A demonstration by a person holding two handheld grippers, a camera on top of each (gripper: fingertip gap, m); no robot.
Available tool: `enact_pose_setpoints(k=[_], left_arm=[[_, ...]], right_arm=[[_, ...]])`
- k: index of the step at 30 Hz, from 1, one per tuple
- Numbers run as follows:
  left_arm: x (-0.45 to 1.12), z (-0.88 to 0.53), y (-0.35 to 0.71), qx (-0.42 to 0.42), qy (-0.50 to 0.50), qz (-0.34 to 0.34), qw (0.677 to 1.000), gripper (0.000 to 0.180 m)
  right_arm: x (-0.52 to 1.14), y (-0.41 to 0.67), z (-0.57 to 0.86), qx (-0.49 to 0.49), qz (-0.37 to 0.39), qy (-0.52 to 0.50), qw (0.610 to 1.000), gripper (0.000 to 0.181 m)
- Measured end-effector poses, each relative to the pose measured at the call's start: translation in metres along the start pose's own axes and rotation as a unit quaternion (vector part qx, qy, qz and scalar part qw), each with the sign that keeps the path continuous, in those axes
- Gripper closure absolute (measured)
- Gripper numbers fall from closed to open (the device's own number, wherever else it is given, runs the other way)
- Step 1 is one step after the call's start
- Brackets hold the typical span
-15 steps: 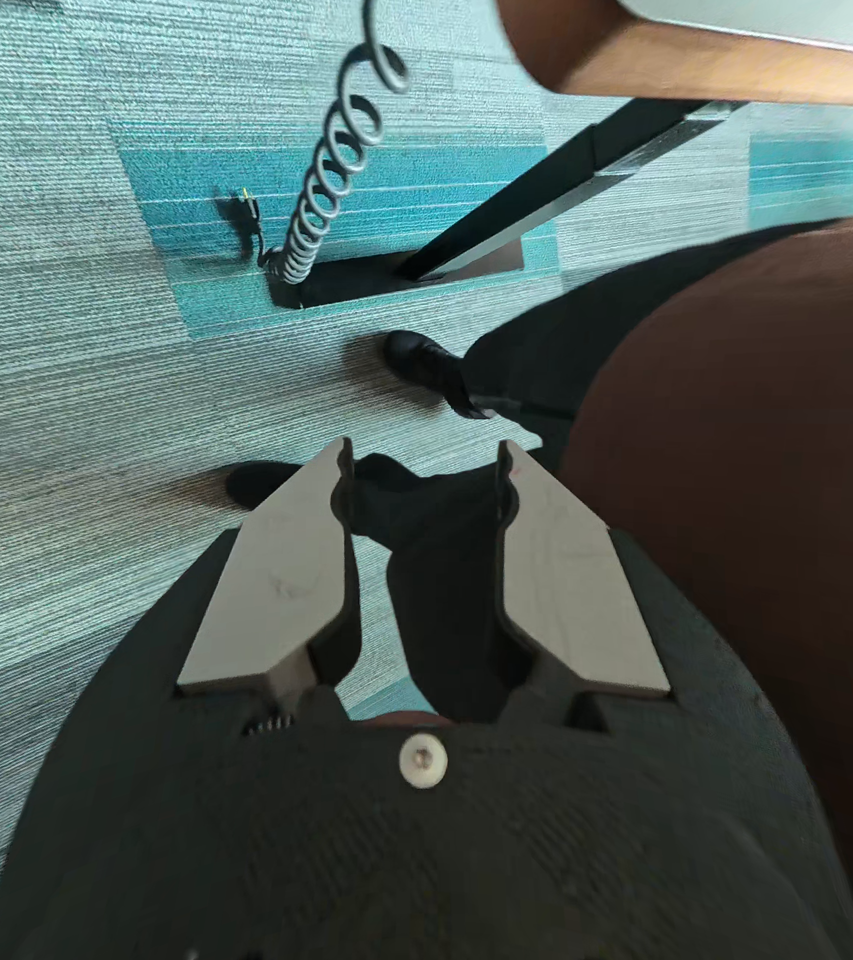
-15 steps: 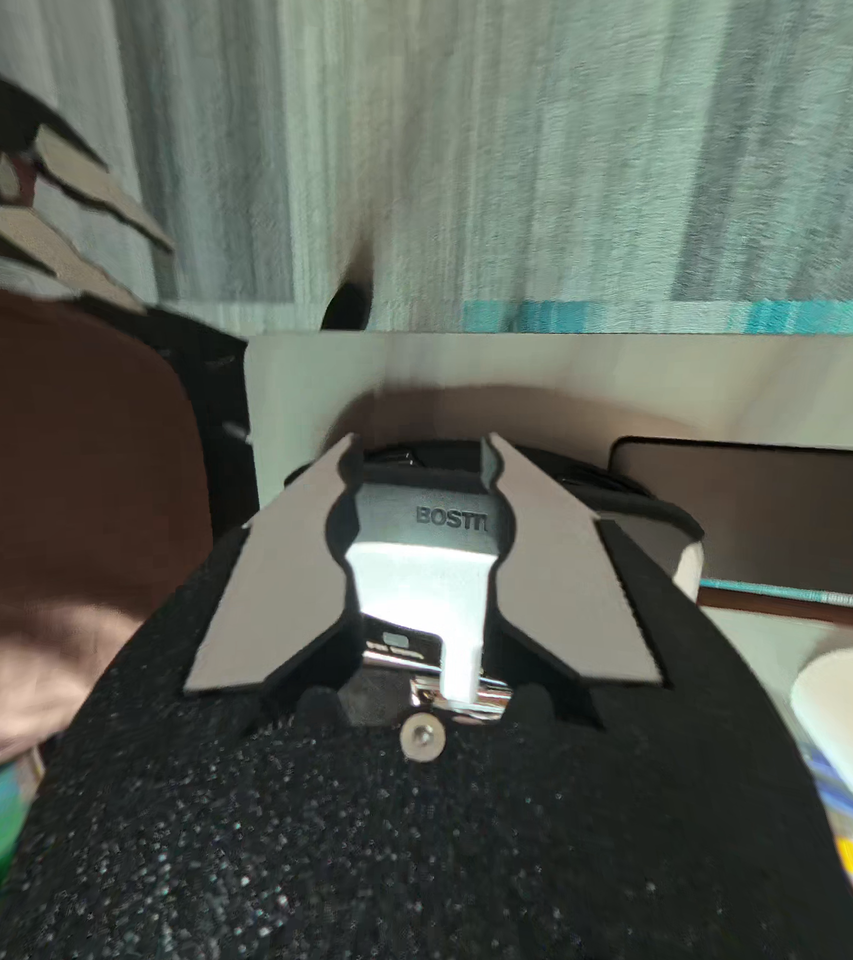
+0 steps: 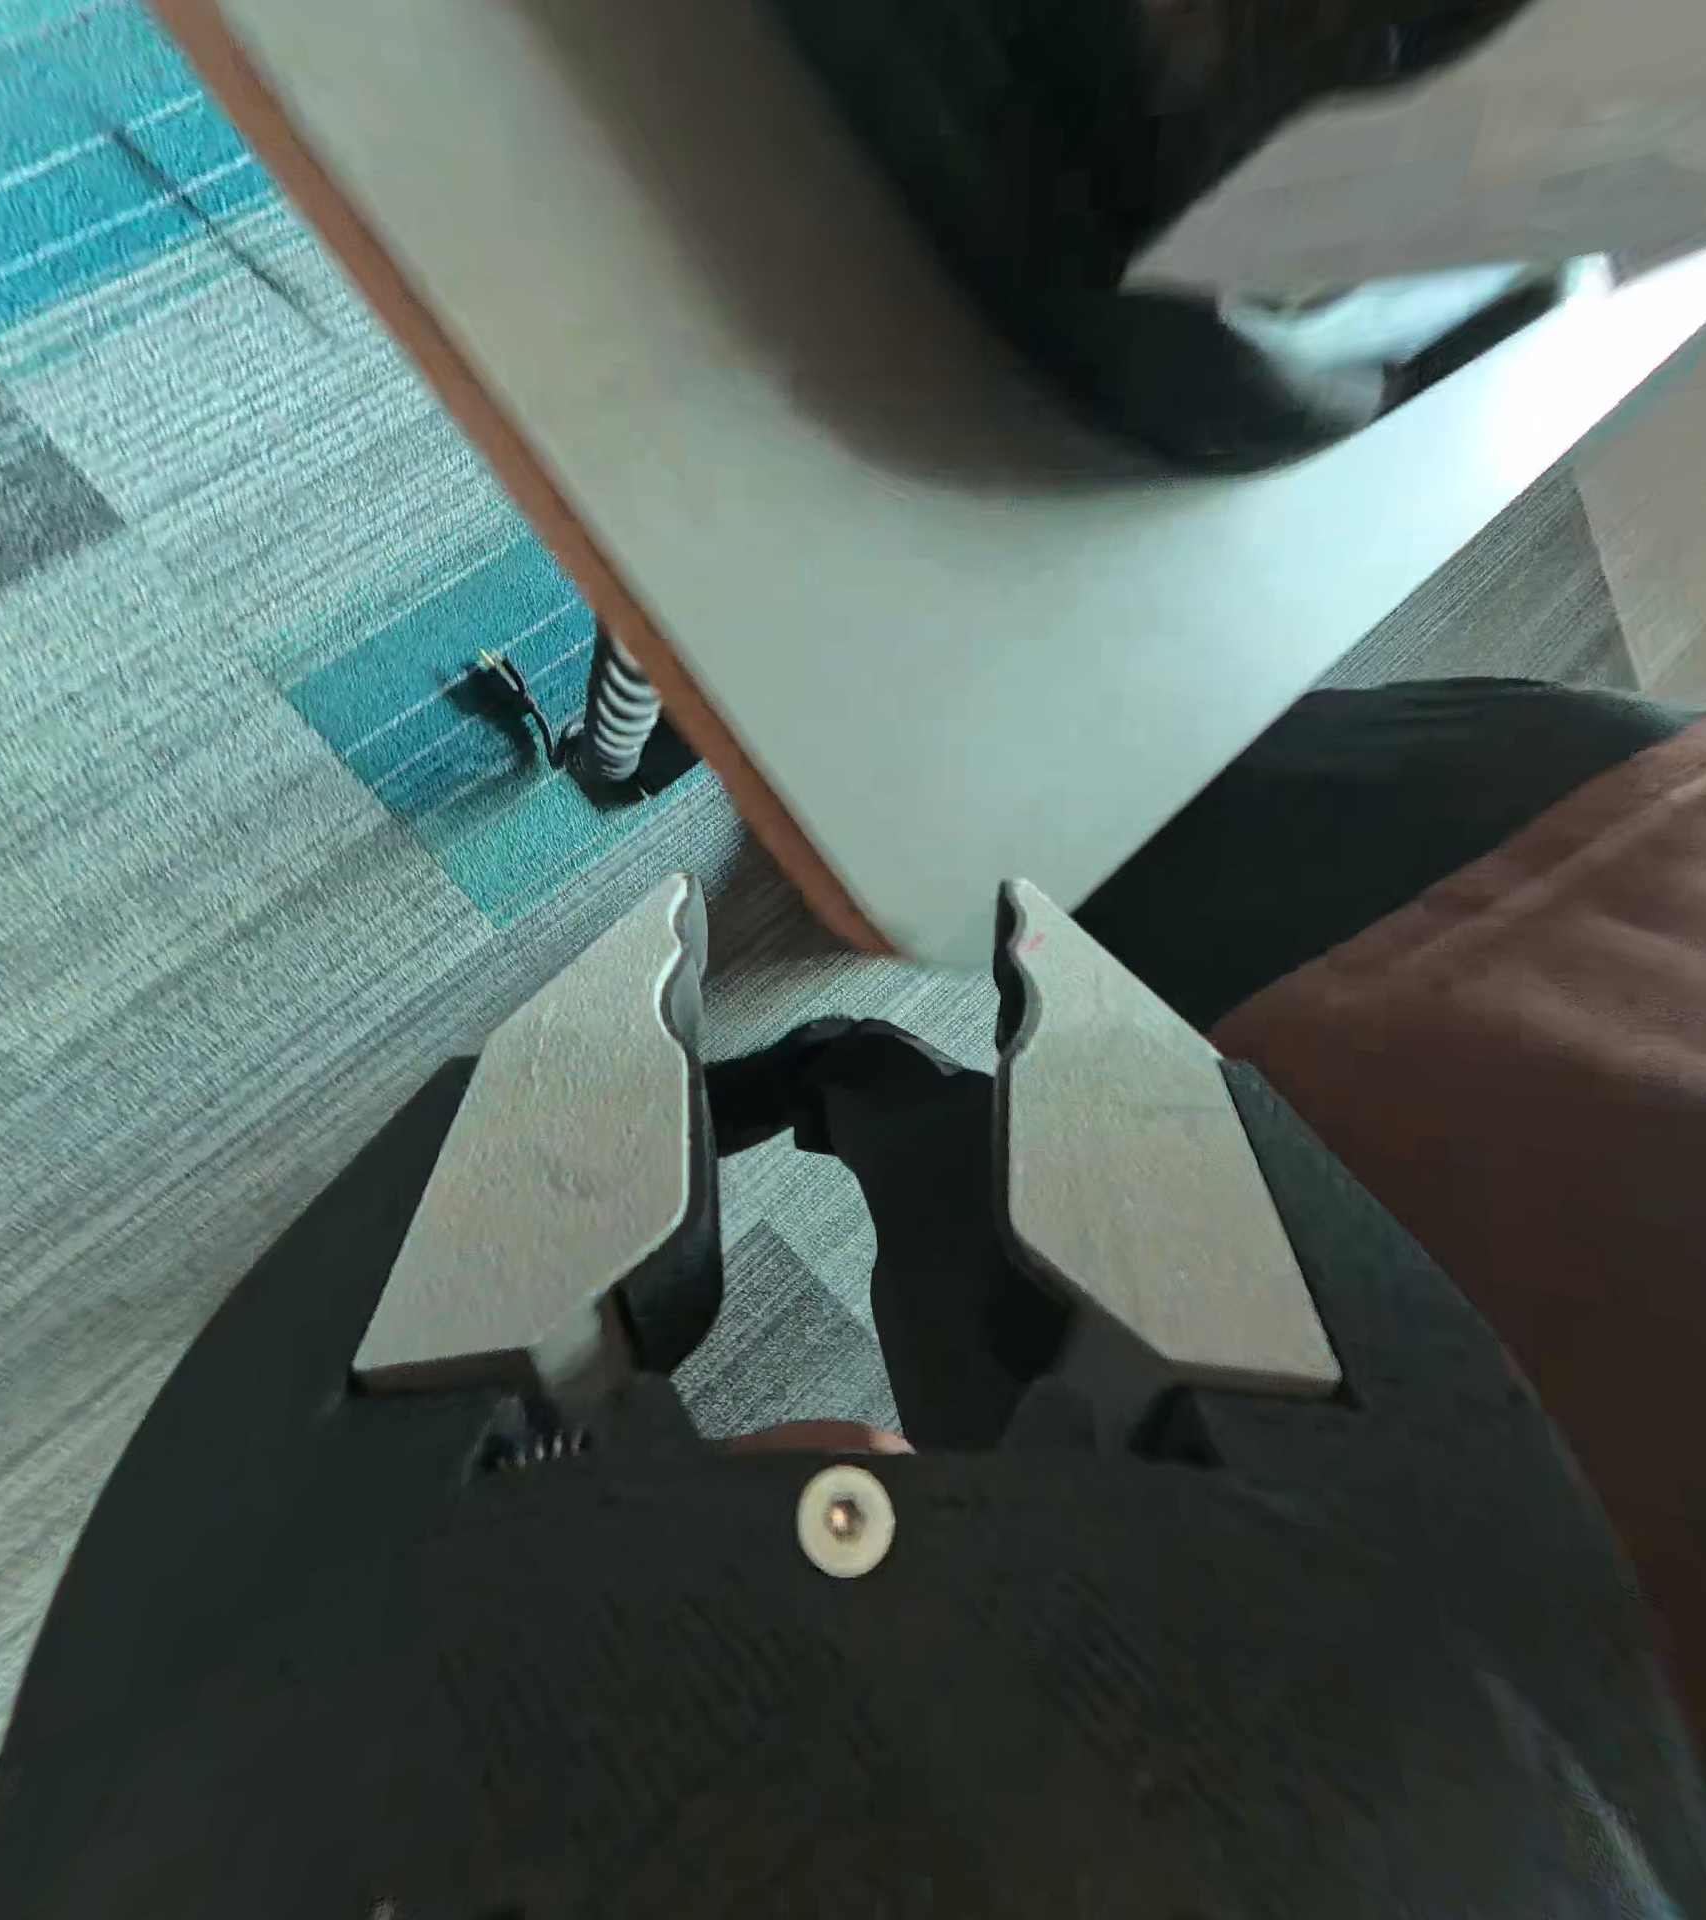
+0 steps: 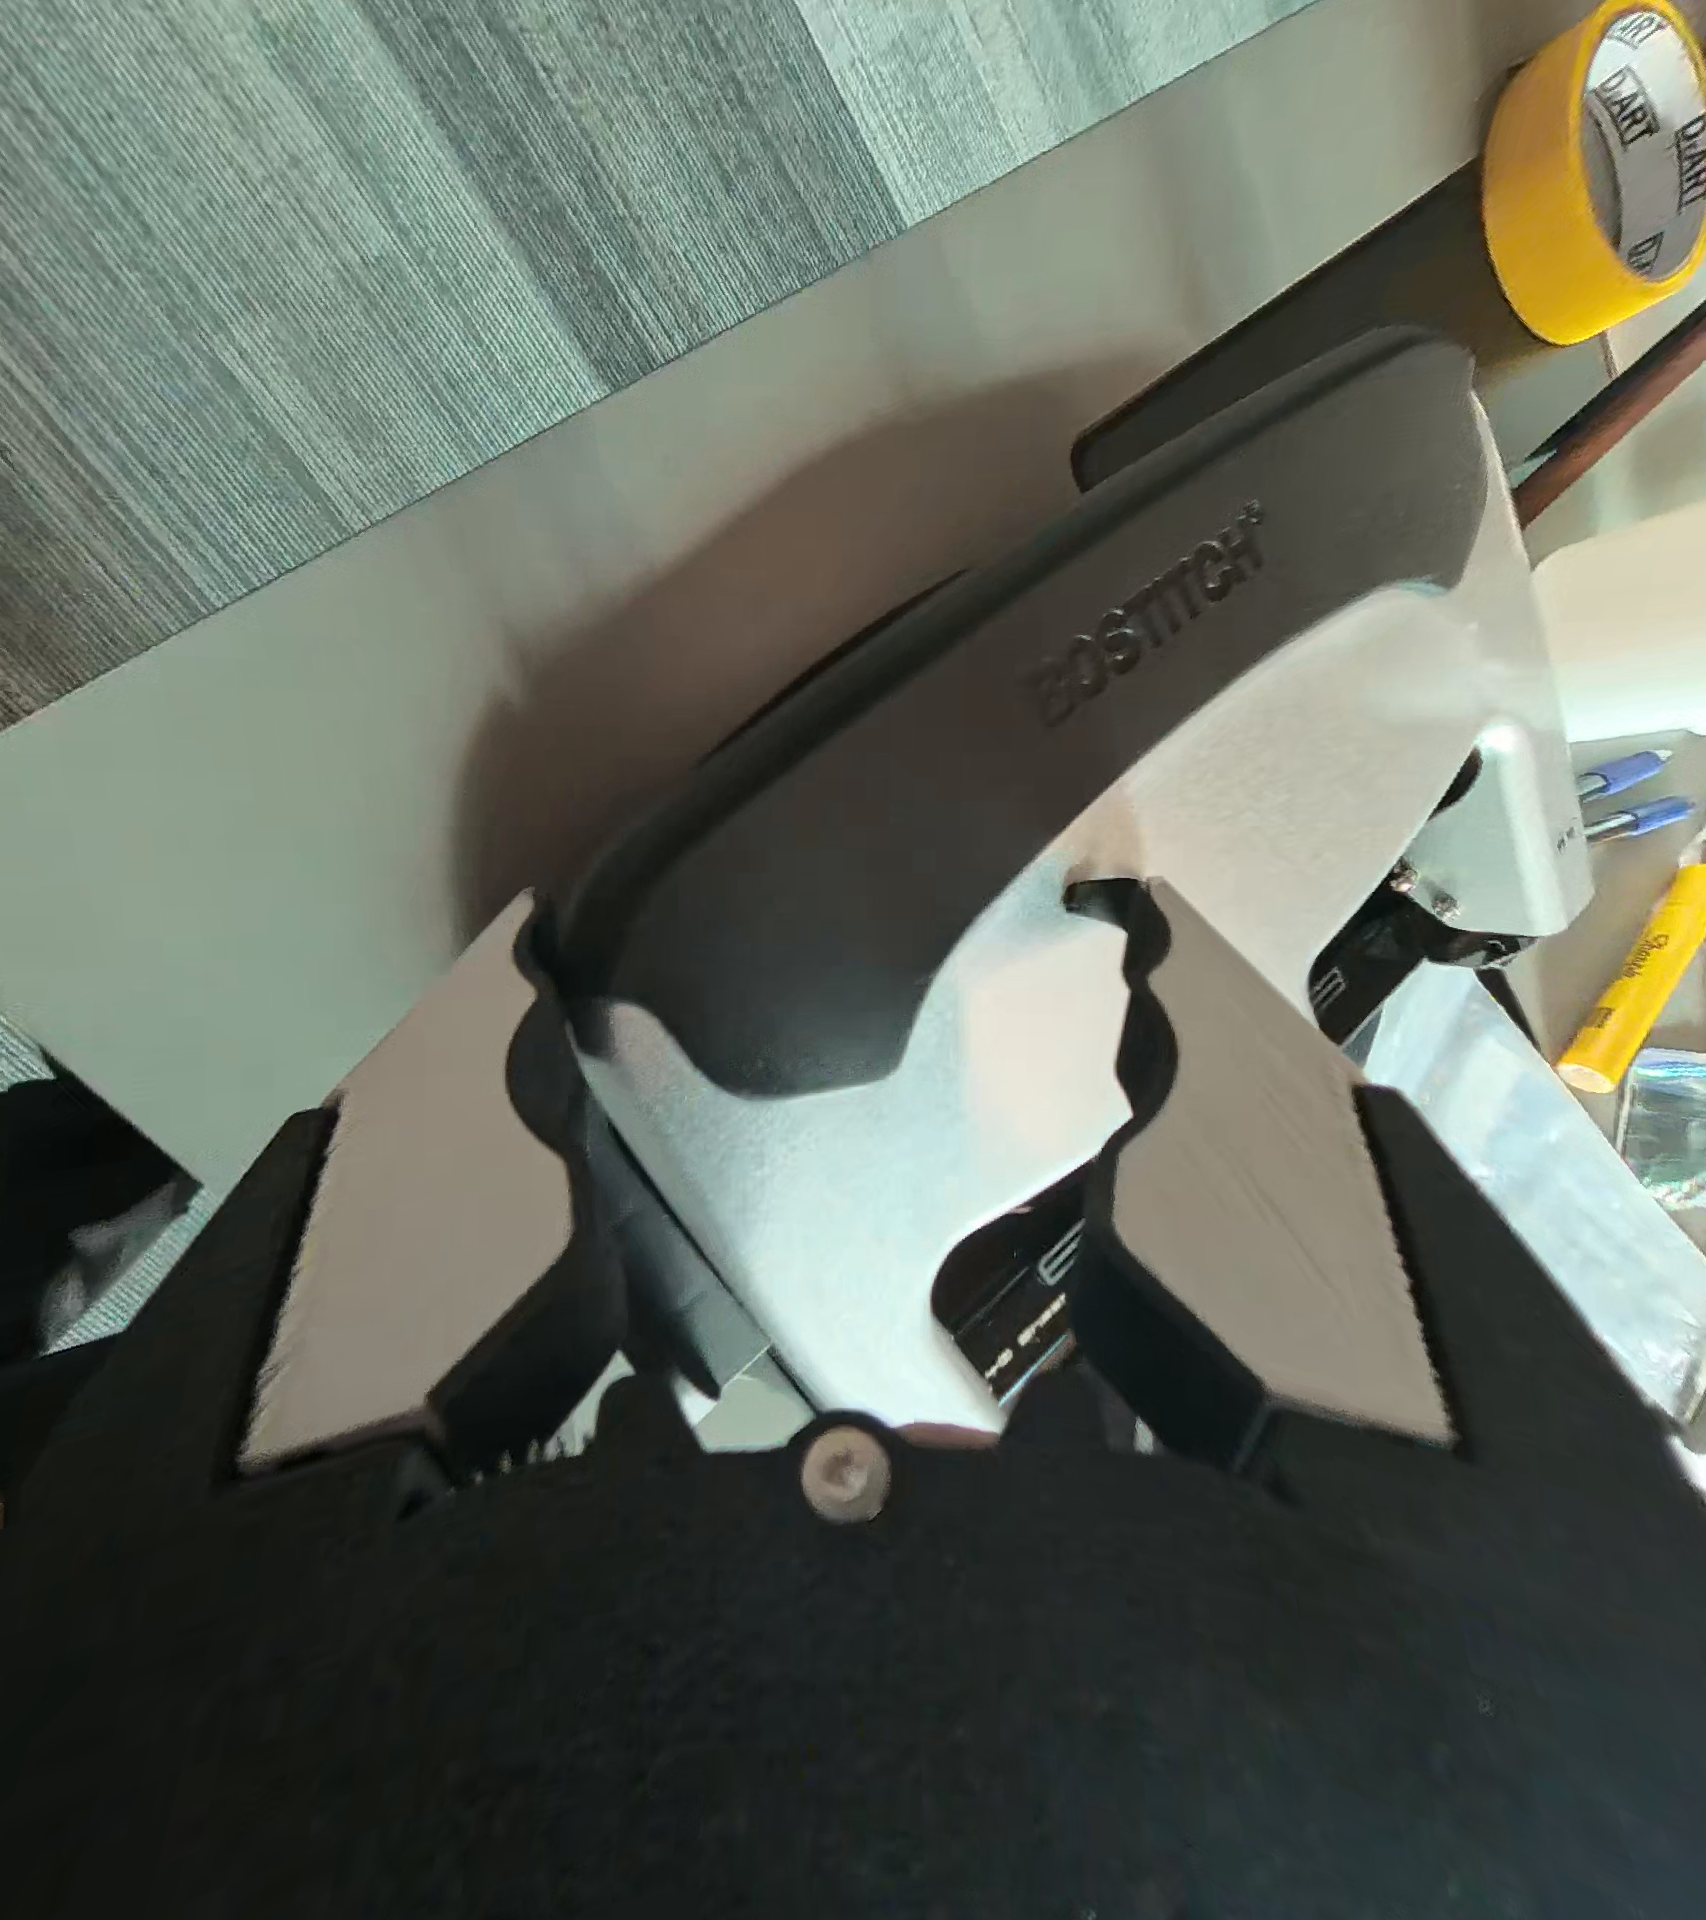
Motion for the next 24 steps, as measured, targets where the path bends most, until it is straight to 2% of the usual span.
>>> enact_pose_setpoints(k=[2,3,6,9,12,13,14,15,16,19,21,24], left_arm=[[0.001,0.007,0.027,0.014,0.013,-0.004,1.0,0.125],[0.003,0.008,0.036,0.012,0.033,-0.016,0.999,0.116],[0.012,0.009,0.048,0.005,0.074,-0.052,0.996,0.103],[0.01,0.013,0.047,-0.023,0.085,-0.047,0.995,0.107],[0.005,0.018,0.042,-0.049,0.091,-0.049,0.993,0.116],[0.004,0.019,0.042,-0.051,0.097,-0.048,0.993,0.117],[0.003,0.022,0.042,-0.051,0.102,-0.048,0.992,0.117],[0.002,0.025,0.044,-0.049,0.102,-0.045,0.993,0.119],[0.002,0.029,0.046,-0.045,0.097,-0.041,0.994,0.121],[0.001,0.041,0.056,-0.016,0.073,-0.027,0.997,0.121],[-0.001,0.048,0.068,0.016,0.044,-0.014,0.999,0.121],[-0.01,0.057,0.094,0.074,-0.012,0.016,0.997,0.121]], right_arm=[[0.0,0.0,0.003,-0.008,0.013,0.013,1.0,0.071],[-0.002,-0.001,0.003,-0.016,0.026,0.017,0.999,0.074],[-0.007,-0.005,0.002,-0.011,0.068,0.046,0.997,0.079],[-0.02,-0.012,0.006,0.008,0.126,0.108,0.986,0.101],[-0.025,-0.018,0.01,0.031,0.158,0.158,0.974,0.108],[-0.03,-0.02,0.011,0.039,0.176,0.176,0.968,0.119],[-0.038,-0.022,0.017,0.052,0.213,0.177,0.959,0.181],[-0.044,-0.024,0.029,0.065,0.247,0.154,0.954,0.181],[-0.044,-0.027,0.039,0.068,0.248,0.147,0.955,0.181],[-0.035,-0.035,0.053,0.081,0.22,0.243,0.941,0.181],[-0.035,-0.045,0.064,0.098,0.219,0.271,0.932,0.181],[-0.041,-0.066,0.074,0.12,0.213,0.233,0.941,0.173]])
Point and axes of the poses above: each gripper's, where its closed fingertips meet, x out along the fingers, y out of its top, z = x × y across the jaws, the point moved 7 cm from there along -x, back along the fingers, and after that the axes turned 11 degrees about -z, right-handed, at the moved point
